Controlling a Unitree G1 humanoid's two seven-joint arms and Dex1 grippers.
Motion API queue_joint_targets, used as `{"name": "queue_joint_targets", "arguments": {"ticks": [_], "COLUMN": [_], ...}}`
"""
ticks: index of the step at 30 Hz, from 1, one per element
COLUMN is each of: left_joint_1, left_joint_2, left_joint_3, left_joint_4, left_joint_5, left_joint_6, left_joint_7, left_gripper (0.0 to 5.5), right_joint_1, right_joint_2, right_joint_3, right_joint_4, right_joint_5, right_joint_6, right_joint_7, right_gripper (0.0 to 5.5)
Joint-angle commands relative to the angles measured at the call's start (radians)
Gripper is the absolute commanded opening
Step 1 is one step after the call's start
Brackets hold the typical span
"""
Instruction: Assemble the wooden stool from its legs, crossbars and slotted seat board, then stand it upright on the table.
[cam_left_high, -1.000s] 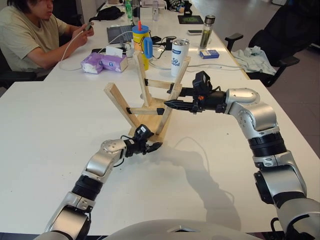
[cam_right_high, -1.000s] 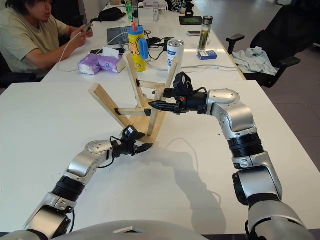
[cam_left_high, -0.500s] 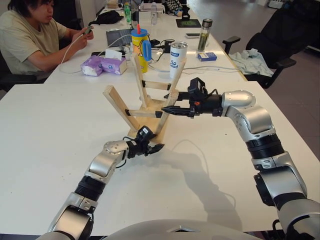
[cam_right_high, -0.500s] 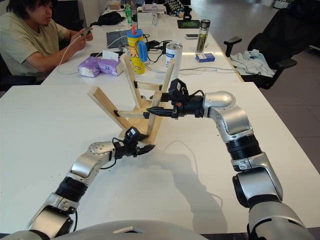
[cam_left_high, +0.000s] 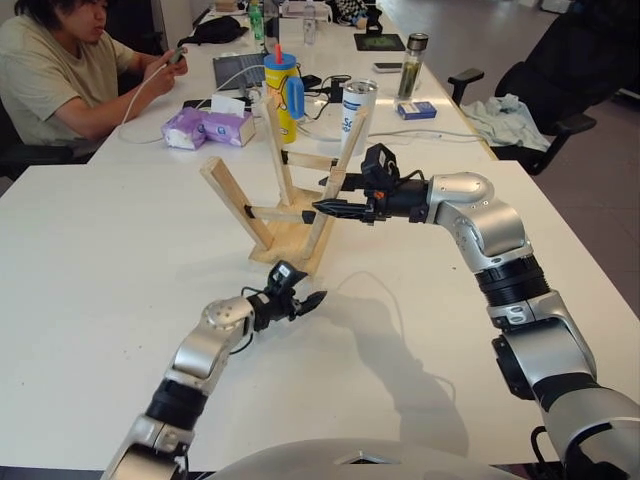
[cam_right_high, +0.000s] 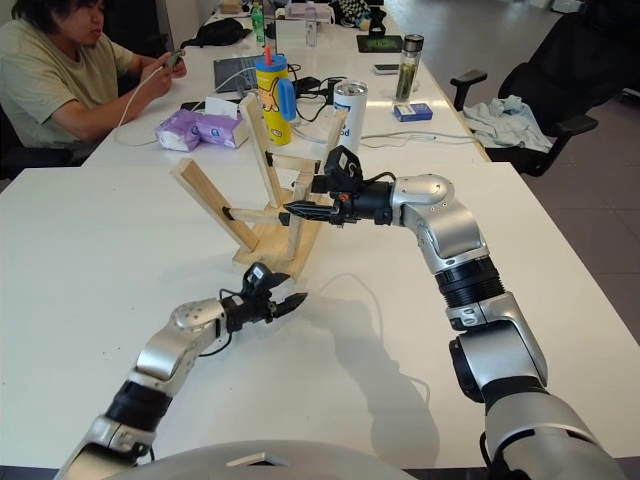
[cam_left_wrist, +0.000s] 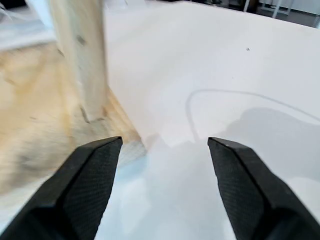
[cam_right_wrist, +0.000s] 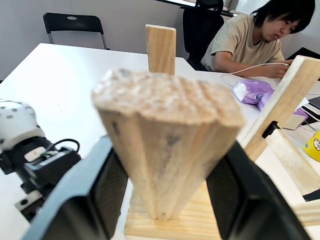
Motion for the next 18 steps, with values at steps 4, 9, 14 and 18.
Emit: {"name": "queue_joint_targets", "arguments": {"ticks": [4, 9, 14, 18], "left_joint_1": [-0.086, -0.291, -0.297, -0.186], "left_joint_2": [0.053, 0.038, 0.043, 0.076], "left_joint_3": [0.184, 0.092, -0.103, -0.282], "left_joint_4": [-0.263, -0.200, 0.053, 0.324], "left_joint_5": [0.384, 0.579, 0.780, 0.876], "left_joint_6": [-0.256, -0.196, -0.143, -0.042], "left_joint_7": [0.311, 0.332, 0.283, 0.091], "left_gripper": [3.19, 3.19, 3.19, 3.19], "right_joint_1": [0.070, 0.064, 0.052, 0.042], "right_joint_2": [-0.052, -0.045, -0.035, -0.025], "right_joint_3": [0.038, 0.053, 0.070, 0.084], "right_joint_4": [0.002, 0.002, 0.014, 0.029], "right_joint_5": [-0.089, -0.090, -0.094, -0.100], "right_joint_6": [0.079, 0.085, 0.083, 0.075], "right_joint_7": [-0.022, -0.014, -0.002, 0.004], "right_gripper": [2.07, 2.07, 2.07, 2.07]}}
